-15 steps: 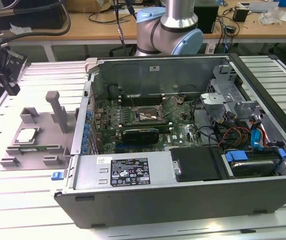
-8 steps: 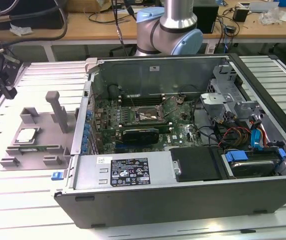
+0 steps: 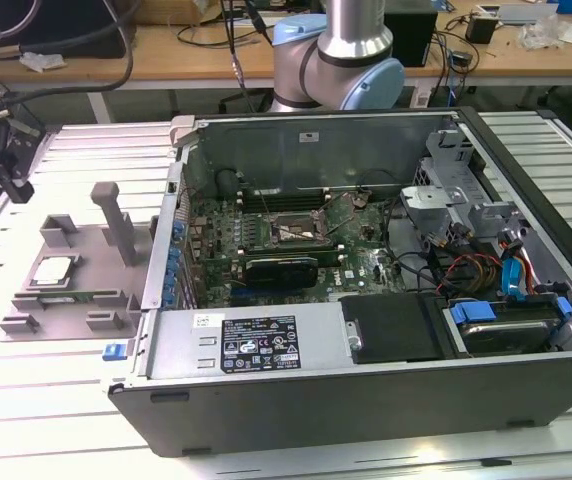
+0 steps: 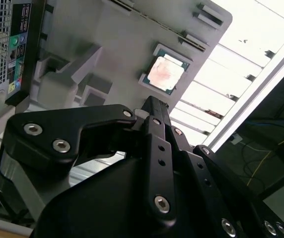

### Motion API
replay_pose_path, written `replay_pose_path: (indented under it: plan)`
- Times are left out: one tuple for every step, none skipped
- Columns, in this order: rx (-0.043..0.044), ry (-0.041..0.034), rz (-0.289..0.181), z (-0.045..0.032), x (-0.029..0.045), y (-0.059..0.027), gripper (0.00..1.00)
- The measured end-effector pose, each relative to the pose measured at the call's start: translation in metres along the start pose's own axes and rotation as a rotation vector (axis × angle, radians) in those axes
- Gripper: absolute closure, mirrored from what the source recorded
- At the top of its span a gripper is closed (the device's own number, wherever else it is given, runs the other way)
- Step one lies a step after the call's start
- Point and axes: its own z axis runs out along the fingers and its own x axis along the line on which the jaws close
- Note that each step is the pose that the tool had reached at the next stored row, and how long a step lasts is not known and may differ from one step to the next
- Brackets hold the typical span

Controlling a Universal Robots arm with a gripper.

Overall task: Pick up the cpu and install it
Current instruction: 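Reach for the cpu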

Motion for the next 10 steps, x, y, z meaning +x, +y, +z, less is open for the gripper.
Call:
replay_pose_path:
  plan:
    - [-0.0001,-0.0001,0.000,0.0012,0.0002,0.0005,0.89]
    - [-0.0001,-0.0001,0.000,0.0020,0.0003,0.0007,0.89]
    - [0.0000,0.0001,0.000,0.0020,0.0003,0.0008,0.89]
    - [0.0000,0.0001,0.000,0.0021,0.0003,0.0008,0.89]
    - [0.0000,0.0000,0.000,0.0022,0.0003,0.0008,0.89]
    - [0.0000,0.0000,0.000,0.0022,0.0003,0.0008,0.89]
    - [0.0000,0.0000,0.000,0.0022,0.0004,0.0008,0.89]
    - [0.0000,0.0000,0.000,0.0023,0.0004,0.0008,0.89]
    - [0.0000,0.0000,0.000,0.0023,0.0003,0.0008,0.89]
    - [0.0000,-0.0001,0.000,0.0024,0.0003,0.0008,0.89]
